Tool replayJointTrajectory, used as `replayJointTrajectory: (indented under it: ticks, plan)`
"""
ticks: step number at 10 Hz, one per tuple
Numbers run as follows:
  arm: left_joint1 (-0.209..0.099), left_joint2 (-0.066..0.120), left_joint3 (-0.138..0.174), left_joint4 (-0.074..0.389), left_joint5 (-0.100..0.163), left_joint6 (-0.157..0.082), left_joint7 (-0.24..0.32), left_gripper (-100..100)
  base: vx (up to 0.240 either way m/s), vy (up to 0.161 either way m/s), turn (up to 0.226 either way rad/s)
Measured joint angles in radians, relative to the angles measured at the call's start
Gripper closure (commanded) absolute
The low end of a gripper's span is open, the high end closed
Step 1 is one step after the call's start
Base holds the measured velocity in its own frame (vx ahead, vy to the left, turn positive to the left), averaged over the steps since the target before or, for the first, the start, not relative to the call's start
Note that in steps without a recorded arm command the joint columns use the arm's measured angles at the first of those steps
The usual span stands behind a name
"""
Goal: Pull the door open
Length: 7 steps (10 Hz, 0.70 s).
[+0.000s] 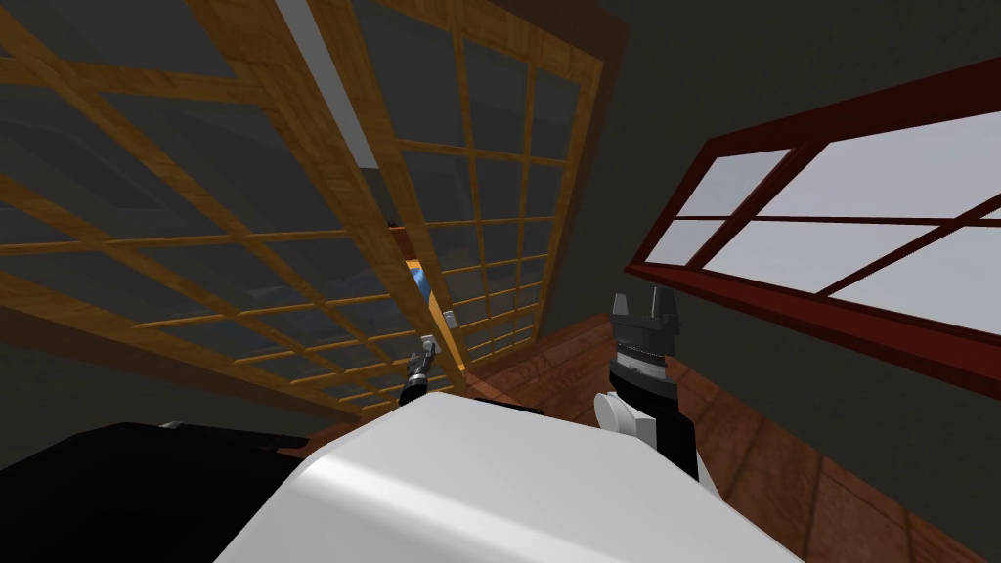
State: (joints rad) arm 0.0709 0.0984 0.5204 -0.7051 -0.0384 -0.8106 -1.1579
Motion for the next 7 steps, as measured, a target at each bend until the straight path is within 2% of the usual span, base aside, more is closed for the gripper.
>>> replayJointTrajectory:
  ticks: [2,3,4,5,7]
  plan:
    - [0.001,0.006,-0.014,0.007,0.015,-0.006,0.041,100,-0.027,0.009,-0.015]
    - [0.025,-0.003,-0.026,-0.046,0.020,0.022,0.066,100,-0.019,0.002,-0.024]
    - [0.020,0.005,-0.030,-0.029,0.024,0.015,0.082,100,-0.014,-0.001,-0.015]
    - [0.011,0.009,-0.032,-0.003,0.032,-0.005,0.094,100,-0.024,0.007,-0.015]
    - [0.004,0.011,-0.044,0.008,0.050,-0.012,0.132,100,-0.031,0.007,-0.035]
